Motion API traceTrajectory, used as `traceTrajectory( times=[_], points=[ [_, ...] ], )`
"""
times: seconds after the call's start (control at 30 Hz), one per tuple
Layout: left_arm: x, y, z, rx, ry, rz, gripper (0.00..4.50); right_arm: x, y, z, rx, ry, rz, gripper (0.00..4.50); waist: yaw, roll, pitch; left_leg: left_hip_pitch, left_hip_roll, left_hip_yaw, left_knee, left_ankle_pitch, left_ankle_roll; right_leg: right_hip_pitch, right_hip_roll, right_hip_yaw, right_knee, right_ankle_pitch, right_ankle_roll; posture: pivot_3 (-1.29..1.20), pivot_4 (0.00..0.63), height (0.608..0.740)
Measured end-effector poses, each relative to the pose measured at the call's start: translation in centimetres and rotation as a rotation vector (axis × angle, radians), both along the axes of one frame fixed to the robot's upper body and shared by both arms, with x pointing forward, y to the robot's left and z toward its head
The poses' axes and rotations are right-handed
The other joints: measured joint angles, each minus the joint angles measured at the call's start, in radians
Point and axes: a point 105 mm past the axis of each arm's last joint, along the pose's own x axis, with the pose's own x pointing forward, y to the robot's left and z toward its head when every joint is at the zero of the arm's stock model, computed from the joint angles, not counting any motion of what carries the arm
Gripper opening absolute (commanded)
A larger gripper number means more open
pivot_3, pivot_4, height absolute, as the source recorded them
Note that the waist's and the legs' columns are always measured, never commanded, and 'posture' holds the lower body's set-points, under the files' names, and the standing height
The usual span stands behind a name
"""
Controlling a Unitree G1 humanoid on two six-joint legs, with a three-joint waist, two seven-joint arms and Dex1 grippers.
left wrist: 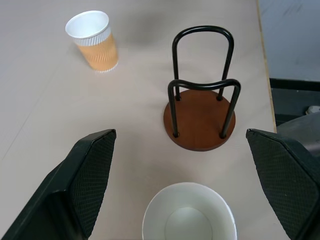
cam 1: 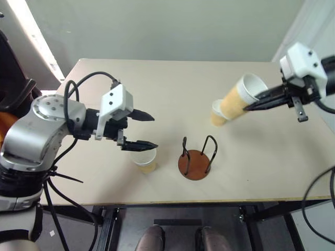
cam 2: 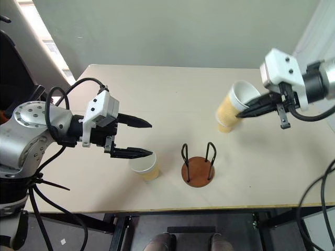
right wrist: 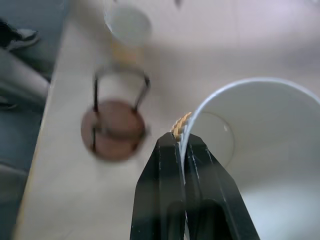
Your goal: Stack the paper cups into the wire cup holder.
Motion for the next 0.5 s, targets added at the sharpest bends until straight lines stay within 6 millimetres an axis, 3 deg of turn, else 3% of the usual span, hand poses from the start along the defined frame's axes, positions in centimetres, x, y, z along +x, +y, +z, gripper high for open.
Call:
traceTrajectory(
  times=[0.1, 0.27, 0.5],
  points=[
    [-0.1, 0.0, 0.0, 0.0, 0.004, -0.008, 4.5, -0.2, 2.2, -2.5, -0.059, 0.07, 0.107, 0.05, 0.002, 0.002, 0.001, -0.002, -0.001, 0.0, 0.0, 0.0, -0.001, -0.002, -0.001, 0.0, 0.0, 0.0, 0.0, 0.0, 0.15, 0.74],
    [-0.2, 0.2, -0.2, 0.005, 0.013, -0.002, 4.5, 0.0, 2.8, -5.2, -0.157, 0.101, 0.168, 0.05, 0.004, 0.002, 0.001, -0.003, -0.002, 0.001, 0.0, 0.0, -0.001, -0.003, -0.002, 0.0, 0.0, 0.0, 0.0, 0.0, 0.15, 0.74],
    [-0.4, 0.0, -0.5, 0.001, 0.019, -0.004, 4.5, 0.0, 3.3, -6.7, -0.207, 0.107, 0.222, 0.05, 0.003, 0.002, 0.001, -0.003, -0.001, 0.001, 0.0, 0.0, 0.0, -0.003, -0.002, 0.0, 0.001, 0.0, 0.0, 0.0, 0.15, 0.74]
  ],
)
